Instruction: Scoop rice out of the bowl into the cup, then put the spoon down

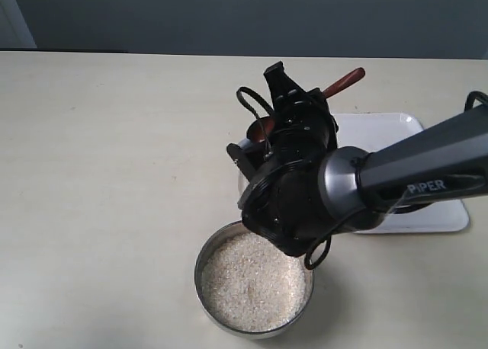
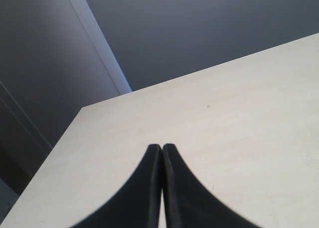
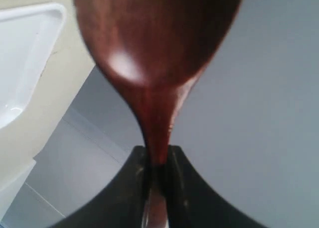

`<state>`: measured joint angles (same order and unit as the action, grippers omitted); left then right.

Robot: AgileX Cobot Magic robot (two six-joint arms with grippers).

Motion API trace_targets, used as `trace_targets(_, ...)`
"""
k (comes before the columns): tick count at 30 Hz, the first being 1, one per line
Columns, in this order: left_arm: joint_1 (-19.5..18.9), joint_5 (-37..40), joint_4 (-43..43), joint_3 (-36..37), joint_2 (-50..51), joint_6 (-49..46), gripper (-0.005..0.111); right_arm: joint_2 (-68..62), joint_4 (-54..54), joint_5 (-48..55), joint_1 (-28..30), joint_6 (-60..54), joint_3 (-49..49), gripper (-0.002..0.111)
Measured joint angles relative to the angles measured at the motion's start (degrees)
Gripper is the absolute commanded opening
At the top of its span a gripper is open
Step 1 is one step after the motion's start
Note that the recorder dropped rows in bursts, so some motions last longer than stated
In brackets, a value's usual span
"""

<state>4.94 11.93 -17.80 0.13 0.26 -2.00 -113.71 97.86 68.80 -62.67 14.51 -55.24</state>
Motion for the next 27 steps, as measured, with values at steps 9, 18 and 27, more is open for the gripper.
trace_targets(9, 0.0, 0.0, 0.0, 0.0, 0.0, 0.0, 0.0, -5.2, 1.4, 0.5, 0.0, 7.8, 0.0, -0.001)
trace_targets(18, 0.0, 0.0, 0.0, 0.0, 0.0, 0.0, 0.0, -5.8, 1.6, 0.5, 0.9, 12.0, 0.0, -0.001)
trace_targets(27, 0.0, 0.0, 0.0, 0.0, 0.0, 0.0, 0.0, -3.6, 1.6, 0.5, 1.2, 12.2, 0.0, -0.001)
